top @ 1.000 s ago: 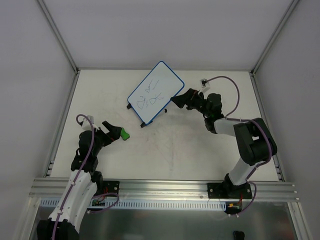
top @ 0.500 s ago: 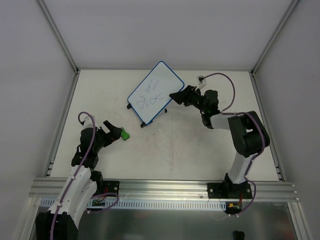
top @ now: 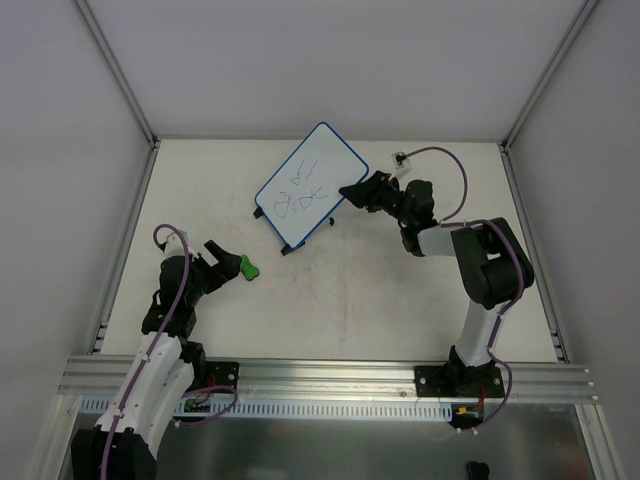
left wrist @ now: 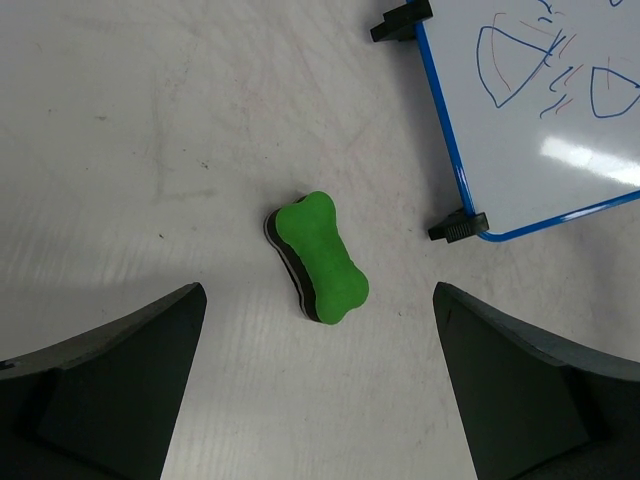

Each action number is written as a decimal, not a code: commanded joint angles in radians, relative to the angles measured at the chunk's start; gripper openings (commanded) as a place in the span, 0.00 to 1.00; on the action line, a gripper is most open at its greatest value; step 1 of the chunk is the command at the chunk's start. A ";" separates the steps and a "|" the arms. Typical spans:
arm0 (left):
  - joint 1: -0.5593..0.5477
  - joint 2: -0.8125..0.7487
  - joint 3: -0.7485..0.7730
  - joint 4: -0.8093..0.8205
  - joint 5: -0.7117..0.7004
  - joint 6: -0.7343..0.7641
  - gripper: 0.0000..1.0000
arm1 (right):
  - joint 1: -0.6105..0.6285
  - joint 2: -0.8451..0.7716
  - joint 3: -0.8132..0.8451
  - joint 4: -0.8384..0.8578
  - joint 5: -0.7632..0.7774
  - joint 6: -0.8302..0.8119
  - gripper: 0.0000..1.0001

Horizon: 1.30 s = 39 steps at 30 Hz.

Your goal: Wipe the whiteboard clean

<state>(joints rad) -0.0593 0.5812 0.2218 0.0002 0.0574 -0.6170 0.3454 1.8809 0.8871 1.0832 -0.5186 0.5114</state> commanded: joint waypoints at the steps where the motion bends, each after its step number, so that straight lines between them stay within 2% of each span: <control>1: -0.004 -0.001 0.022 0.004 -0.014 0.020 0.99 | 0.001 0.009 0.042 0.084 0.043 0.015 0.52; 4: -0.004 -0.001 0.022 0.004 -0.018 0.022 0.99 | 0.007 0.007 0.049 0.080 0.054 0.022 0.52; 10: -0.004 0.006 0.025 0.004 -0.022 0.025 0.99 | 0.032 -0.026 0.061 0.014 0.092 -0.016 0.45; 15: -0.004 0.023 0.030 0.004 -0.048 0.007 0.99 | 0.046 -0.051 0.087 -0.078 0.120 -0.040 0.34; 22: -0.005 0.118 0.117 -0.078 -0.094 -0.012 0.99 | 0.052 -0.088 0.093 -0.103 0.138 -0.060 0.34; 28: -0.019 0.134 0.116 -0.086 -0.099 -0.069 0.99 | 0.052 -0.094 0.096 -0.103 0.146 -0.062 0.34; 34: -0.053 0.250 0.174 -0.127 -0.122 -0.112 0.99 | 0.052 -0.094 0.104 -0.111 0.155 -0.059 0.24; 39: -0.109 0.339 0.240 -0.161 -0.154 -0.132 0.99 | 0.053 -0.095 0.101 -0.111 0.155 -0.059 0.21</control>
<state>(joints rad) -0.1413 0.8967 0.3916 -0.1261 -0.0578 -0.7158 0.3935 1.8339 0.9443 0.9287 -0.3782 0.4717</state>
